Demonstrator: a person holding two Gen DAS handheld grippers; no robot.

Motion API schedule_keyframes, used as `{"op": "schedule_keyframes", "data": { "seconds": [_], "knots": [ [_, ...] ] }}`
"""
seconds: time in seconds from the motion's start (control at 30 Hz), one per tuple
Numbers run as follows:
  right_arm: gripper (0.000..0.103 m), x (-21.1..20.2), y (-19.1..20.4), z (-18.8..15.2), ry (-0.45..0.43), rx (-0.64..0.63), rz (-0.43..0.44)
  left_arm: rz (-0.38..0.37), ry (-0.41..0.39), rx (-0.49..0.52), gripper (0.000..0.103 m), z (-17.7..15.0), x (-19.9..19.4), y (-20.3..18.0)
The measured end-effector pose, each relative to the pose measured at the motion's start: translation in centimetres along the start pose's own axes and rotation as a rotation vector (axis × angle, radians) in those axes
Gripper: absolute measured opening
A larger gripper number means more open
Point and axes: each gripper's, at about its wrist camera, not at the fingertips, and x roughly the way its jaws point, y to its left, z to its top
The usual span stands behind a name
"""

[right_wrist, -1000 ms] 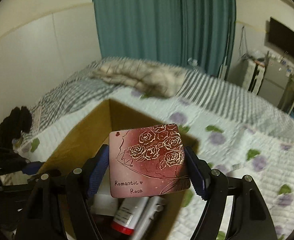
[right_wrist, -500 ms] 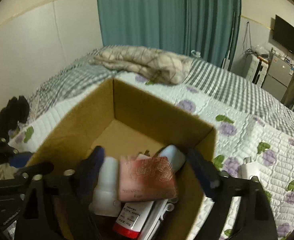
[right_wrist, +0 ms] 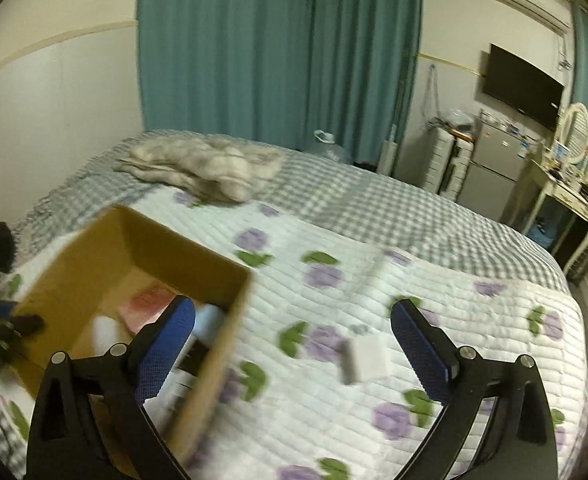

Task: Organize rigid objects
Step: 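Lay the pink card case into the box and release, then grasp the small white charger on the quilt with the right gripper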

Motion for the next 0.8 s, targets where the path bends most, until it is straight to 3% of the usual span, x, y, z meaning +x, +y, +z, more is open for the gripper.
{"op": "schedule_keyframes", "data": {
  "seconds": [0.3, 0.5, 0.8],
  "knots": [
    [0.099, 3.2, -5.1, -4.1, 0.034, -0.021, -0.095, 0.019, 0.007, -0.002, 0.012, 0.1, 0.1, -0.2],
    [0.099, 8.2, -6.1, -6.7, 0.191, 0.0, -0.066, 0.025, 0.01, -0.005, 0.012, 0.1, 0.0, -0.2],
    [0.096, 10.6, -6.8, -6.8, 0.2, 0.033, -0.032, 0.038, 0.011, 0.011, 0.012, 0.2, 0.1, -0.5]
  ]
}}
